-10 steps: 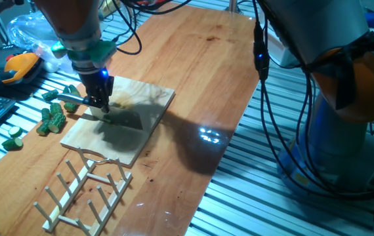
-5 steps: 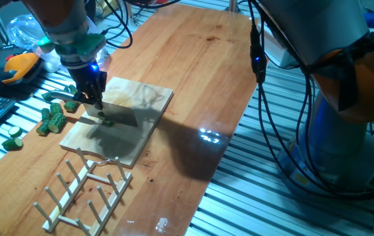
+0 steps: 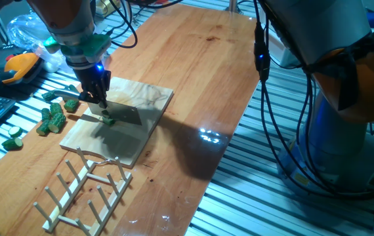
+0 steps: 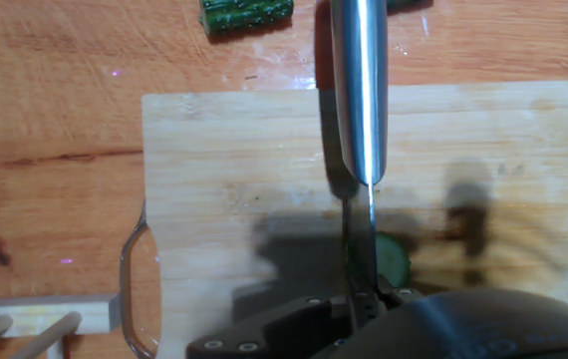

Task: Chop the cucumber into shreds

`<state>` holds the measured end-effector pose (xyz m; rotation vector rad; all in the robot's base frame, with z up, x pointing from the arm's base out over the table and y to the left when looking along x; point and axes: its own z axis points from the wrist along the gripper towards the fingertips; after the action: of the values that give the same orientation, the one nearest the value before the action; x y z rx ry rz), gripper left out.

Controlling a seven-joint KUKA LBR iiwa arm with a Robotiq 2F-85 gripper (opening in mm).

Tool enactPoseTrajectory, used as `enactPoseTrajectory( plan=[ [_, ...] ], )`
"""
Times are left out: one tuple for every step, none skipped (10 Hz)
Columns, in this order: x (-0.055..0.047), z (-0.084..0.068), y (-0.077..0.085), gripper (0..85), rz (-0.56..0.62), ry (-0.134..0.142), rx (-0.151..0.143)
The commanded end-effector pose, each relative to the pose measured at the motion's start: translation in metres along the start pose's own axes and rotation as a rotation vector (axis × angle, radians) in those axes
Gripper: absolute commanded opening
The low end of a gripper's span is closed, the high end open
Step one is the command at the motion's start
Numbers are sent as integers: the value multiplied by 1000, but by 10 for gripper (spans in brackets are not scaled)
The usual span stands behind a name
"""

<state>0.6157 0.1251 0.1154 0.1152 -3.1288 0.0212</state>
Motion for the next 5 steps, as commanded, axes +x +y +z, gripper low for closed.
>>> enactPoseTrajectory(
  plan=[
    [0, 2, 0, 0, 1, 0, -3],
    [0, 5, -1, 0, 2, -3, -6],
    [-1, 7, -1, 0, 2, -5, -7],
    [-1, 9, -2, 0, 1, -5, -9],
    [1, 13, -3, 0, -1, -9, -21]
  ],
)
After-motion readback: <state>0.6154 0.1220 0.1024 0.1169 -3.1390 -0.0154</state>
